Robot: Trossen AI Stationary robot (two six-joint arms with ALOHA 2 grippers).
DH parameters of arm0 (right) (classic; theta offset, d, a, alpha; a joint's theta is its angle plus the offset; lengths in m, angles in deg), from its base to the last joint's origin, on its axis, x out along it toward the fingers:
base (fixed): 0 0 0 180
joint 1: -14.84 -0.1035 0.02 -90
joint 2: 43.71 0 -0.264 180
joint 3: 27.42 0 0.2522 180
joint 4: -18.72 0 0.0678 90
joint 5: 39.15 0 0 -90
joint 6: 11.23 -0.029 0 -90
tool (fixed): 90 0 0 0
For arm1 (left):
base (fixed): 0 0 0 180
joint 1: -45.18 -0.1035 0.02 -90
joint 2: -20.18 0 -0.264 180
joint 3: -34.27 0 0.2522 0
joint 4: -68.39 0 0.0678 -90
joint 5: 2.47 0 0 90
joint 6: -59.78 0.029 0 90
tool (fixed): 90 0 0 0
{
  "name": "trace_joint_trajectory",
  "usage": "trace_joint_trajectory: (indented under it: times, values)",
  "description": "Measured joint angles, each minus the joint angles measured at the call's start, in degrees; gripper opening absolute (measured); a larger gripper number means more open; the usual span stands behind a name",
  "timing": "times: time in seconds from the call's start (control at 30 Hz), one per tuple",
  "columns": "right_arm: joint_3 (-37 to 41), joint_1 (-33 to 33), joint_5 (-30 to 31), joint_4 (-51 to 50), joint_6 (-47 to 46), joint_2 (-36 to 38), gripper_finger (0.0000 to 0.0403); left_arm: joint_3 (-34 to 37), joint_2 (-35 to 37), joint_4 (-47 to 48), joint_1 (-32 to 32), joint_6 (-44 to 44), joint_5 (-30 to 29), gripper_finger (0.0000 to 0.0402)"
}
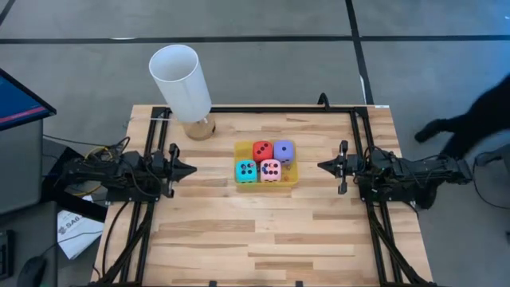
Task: Pick & Place Dice
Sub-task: Return to Home Position
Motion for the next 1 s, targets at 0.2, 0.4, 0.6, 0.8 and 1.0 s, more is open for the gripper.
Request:
trace_joint_trajectory:
  times: [0.2,0.4,0.6,0.8,1.0]
  values:
    - [0.0,0.0,0.2,0.0,0.0,0.0,0.0001,4.8,0.0,-4.3,0.0,-0.1,-1.3,0.0007]
    - [0.0,0.0,0.3,0.0,0.0,0.0,0.0001,4.8,-0.5,-3.3,0.0,1.3,-2.5,0.0007]
    - [0.0,0.0,4.8,0.0,4.7,0.0,0.0001,4.8,-1.7,-2.2,0.0,5.7,-3.0,0.0007]
    - [-1.2,0.0,9.0,0.9,-0.2,0.0,0.0001,4.8,-4.5,-2.3,0.0,6.0,-3.4,0.0007]
    - [-3.0,-0.6,7.4,-2.0,-0.4,0.0,0.0001,4.8,-7.9,-2.2,0.0,6.0,-3.4,0.0007]
